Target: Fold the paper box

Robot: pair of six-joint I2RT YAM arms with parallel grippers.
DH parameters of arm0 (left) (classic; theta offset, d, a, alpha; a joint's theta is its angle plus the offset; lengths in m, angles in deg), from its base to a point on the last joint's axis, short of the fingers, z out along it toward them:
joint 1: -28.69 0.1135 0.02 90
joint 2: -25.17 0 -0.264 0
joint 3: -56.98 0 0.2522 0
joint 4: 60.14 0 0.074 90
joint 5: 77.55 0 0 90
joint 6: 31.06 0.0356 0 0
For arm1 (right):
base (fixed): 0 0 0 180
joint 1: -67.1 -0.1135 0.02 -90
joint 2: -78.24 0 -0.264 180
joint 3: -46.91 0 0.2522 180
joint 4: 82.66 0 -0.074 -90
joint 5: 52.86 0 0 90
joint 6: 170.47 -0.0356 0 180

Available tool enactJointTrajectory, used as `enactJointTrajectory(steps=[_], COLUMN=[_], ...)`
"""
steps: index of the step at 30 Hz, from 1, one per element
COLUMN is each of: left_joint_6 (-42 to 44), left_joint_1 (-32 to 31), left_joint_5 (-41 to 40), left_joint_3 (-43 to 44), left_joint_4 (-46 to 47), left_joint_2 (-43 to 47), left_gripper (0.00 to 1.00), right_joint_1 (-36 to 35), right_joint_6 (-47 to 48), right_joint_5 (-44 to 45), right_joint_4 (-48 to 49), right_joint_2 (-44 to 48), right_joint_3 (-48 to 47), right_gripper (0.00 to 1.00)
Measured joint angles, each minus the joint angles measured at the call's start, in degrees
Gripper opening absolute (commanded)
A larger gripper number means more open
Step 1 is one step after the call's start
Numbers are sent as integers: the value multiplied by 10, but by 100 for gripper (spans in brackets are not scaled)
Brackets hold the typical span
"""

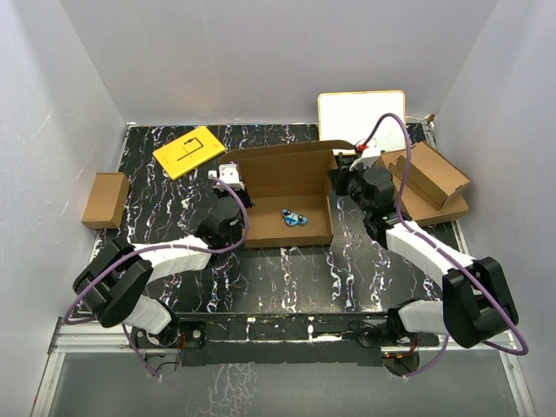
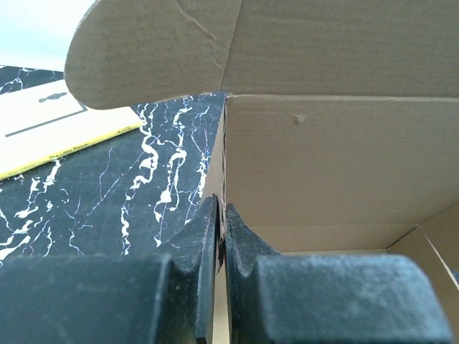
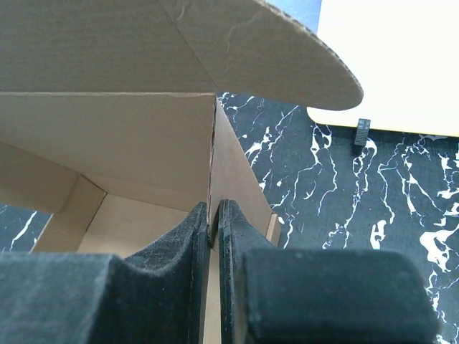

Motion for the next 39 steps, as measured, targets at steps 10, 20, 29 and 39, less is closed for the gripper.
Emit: enactJointTrajectory(steps=[10,20,29,39], left_joint_6=[-4,-8,-8,-10], left_joint_1=[-5,-14,-23,-23], left_joint_5=[2,12,35,56], left_joint_3=[-16,-43,-76,-82], left_joint_4=[0,-4,-20,-47], left_joint_2=[11,34,63,75], left_gripper=[0,0,0,9], right_joint_1=[-6,-13,-20,-25], right_joint_6=[3,35,75,100], right_joint_5=[0,0,-3,-2], right_joint_4=[-17,-47,-86,-107], right_joint_2=[17,37,58,74], right_joint_3=[11,30,55,72], right_gripper=[13,13,13,12])
